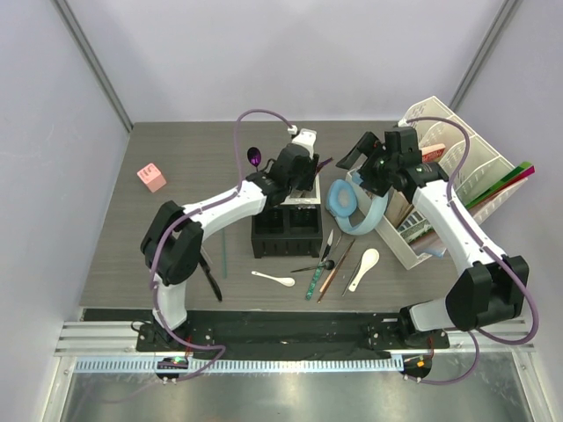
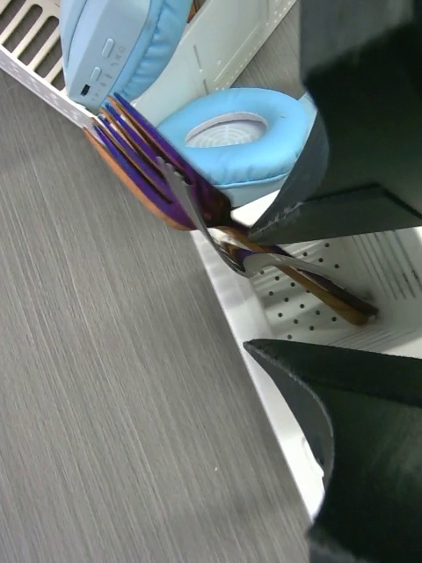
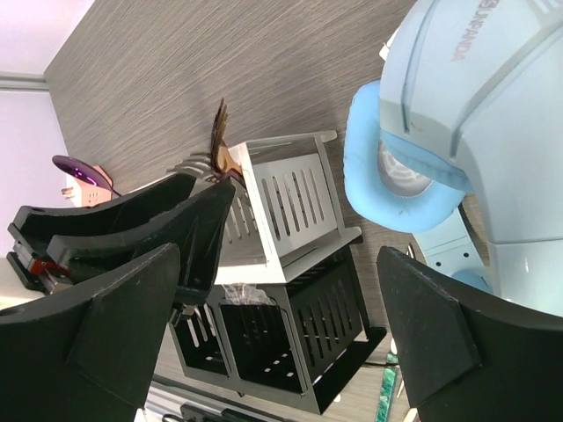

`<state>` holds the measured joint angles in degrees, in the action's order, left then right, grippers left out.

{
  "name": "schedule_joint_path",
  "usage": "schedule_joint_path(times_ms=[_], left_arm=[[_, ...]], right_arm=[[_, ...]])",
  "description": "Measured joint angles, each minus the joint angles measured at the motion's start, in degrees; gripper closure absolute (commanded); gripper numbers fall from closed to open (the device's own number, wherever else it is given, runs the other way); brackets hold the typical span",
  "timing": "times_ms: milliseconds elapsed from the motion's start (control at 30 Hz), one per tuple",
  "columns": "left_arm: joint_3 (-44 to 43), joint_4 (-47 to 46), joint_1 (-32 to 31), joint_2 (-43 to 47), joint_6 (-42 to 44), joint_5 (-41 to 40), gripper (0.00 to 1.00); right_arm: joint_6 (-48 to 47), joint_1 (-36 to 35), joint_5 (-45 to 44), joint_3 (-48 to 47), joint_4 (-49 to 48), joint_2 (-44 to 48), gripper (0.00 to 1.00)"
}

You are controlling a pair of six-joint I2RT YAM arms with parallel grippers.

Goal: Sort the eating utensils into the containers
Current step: Place the fork in the container.

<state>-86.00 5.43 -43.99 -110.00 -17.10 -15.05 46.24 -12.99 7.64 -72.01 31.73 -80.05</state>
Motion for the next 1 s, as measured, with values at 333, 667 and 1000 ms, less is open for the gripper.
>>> schedule_joint_path(times_ms=[333,667,1000], left_arm=[[2.03,4.66,-0.46,6.91,-0.72,-4.68,0.41],[7.19,13.79,4.50,19.74,-8.98,-8.83,0.41],[29.64,30.84,18.32,37.64,-22.60,-8.76,0.41]], right_arm=[[0.68,0.00,-0.50,2.95,-0.09,3.43,0.00],[1.40,0.00,-0.98,2.93,0.02,3.15,0.00],[1.97,-1.60,-2.60,-0.35,0.28,-1.77,0.00]])
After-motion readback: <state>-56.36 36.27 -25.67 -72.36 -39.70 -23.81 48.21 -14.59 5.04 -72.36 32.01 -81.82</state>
